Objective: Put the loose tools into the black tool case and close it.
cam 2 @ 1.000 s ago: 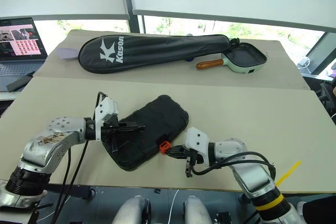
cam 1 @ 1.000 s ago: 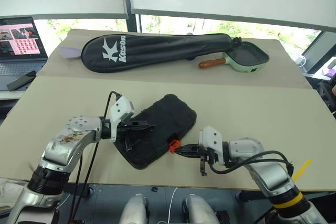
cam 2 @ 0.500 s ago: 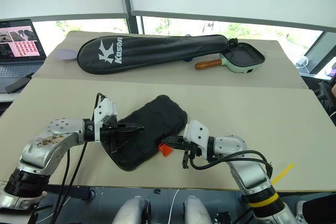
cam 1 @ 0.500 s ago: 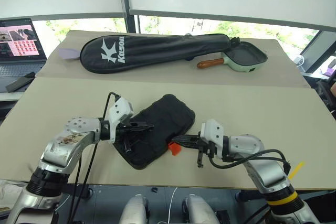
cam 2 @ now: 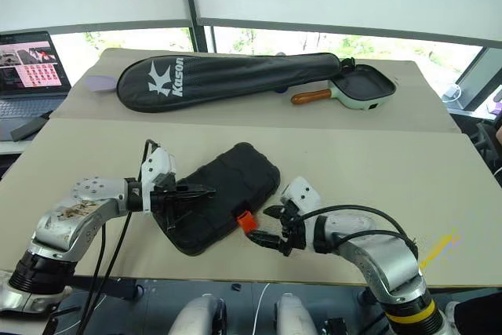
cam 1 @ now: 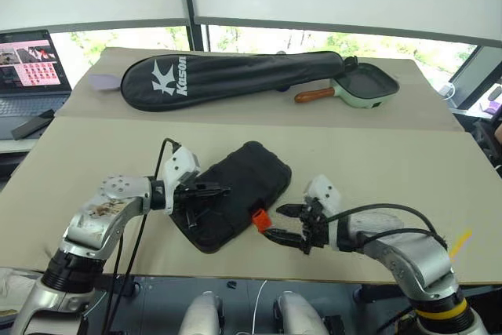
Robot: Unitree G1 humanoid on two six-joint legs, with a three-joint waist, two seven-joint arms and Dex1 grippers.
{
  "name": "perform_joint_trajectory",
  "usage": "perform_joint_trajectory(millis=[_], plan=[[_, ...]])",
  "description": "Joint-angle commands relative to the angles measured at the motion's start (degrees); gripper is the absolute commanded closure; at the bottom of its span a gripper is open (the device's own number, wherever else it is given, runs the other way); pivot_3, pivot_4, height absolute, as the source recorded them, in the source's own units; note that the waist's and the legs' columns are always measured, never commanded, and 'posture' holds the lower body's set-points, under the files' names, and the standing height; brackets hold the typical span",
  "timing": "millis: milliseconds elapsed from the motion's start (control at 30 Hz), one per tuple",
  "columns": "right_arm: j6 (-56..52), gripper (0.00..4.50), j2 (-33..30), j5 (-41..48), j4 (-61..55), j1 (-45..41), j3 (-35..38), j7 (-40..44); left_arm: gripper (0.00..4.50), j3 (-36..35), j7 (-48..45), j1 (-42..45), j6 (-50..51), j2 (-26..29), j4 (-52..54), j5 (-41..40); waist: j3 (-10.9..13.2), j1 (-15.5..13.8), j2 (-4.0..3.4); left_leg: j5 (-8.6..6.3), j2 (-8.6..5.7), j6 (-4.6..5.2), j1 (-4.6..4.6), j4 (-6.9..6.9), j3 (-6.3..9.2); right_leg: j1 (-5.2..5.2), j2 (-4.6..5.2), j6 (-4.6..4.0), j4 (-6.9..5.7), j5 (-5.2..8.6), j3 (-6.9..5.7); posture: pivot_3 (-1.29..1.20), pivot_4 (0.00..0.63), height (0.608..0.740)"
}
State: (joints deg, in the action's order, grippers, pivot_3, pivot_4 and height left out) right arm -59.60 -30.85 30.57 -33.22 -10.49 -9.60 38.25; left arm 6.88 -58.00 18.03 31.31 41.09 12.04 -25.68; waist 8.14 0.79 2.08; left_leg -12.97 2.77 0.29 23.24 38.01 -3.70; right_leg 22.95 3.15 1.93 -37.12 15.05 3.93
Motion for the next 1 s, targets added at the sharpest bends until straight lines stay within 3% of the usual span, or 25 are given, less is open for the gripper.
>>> perform_joint_trajectory(millis=[33, 400, 567, 600, 833, 1000], plan=[[-7.08, 0.22, 1.32, 2.99, -3.27, -1.34, 0.67, -3.47, 4.5, 3.23, -0.56, -2.76, 1.94, 0.4, -1.53, 2.03, -0.02, 0.0, 0.0, 0.0, 0.0, 0.0, 0.0, 0.0, 0.01, 0.0, 0.0, 0.0, 0.0, 0.0, 0.0, 0.0, 0.15, 0.74], [-11.26, 0.22, 6.7, 3.24, -0.55, -4.76, 0.75, -10.37, 4.5, 3.26, -0.3, -2.86, 3.09, 0.61, -0.4, 1.72, -0.08, 0.03, -0.08, 0.0, -0.01, 0.0, 0.03, 0.0, 0.04, 0.03, -0.02, 0.02, 0.01, 0.01, 0.0, 0.0, 0.15, 0.74], [-11.87, 0.22, 6.04, 2.54, -0.03, -5.19, -0.23, -11.12, 4.5, 3.13, -0.03, -3.24, 3.76, 0.79, 0.39, 1.51, -0.08, 0.05, -0.08, 0.0, -0.01, 0.0, 0.05, 0.0, 0.04, 0.04, -0.01, 0.02, 0.01, 0.01, 0.0, 0.0, 0.15, 0.74], [-12.05, 0.73, 5.92, 2.3, 0.13, -5.13, -0.55, -11.45, 4.5, 3.04, 0.06, -3.25, 3.93, 0.79, 0.51, 1.45, -0.08, 0.06, -0.08, 0.0, -0.01, 0.0, 0.04, 0.0, 0.05, 0.04, -0.01, 0.02, 0.01, 0.01, 0.0, 0.0, 0.15, 0.74], [-11.46, 3.01, 5.54, 2.08, 0.3, -5.0, -2.02, -11.7, 4.5, 2.7, 0.36, -3.17, 4.86, 0.85, 1.13, 1.28, -0.08, 0.06, -0.08, 0.0, 0.0, 0.0, 0.04, 0.0, 0.05, 0.04, -0.01, 0.02, 0.01, 0.01, 0.0, 0.0, 0.15, 0.74], [-9.8, 3.16, 4.51, 2.77, -1.8, -4.48, -1.62, -10.54, 4.5, 2.48, 0.11, -3.17, 5.2, 1.29, 1.25, 1.26, -0.09, 0.06, -0.08, 0.0, 0.0, 0.0, 0.03, 0.0, 0.07, 0.03, -0.01, 0.02, 0.02, 0.01, 0.0, 0.0, 0.15, 0.74]])
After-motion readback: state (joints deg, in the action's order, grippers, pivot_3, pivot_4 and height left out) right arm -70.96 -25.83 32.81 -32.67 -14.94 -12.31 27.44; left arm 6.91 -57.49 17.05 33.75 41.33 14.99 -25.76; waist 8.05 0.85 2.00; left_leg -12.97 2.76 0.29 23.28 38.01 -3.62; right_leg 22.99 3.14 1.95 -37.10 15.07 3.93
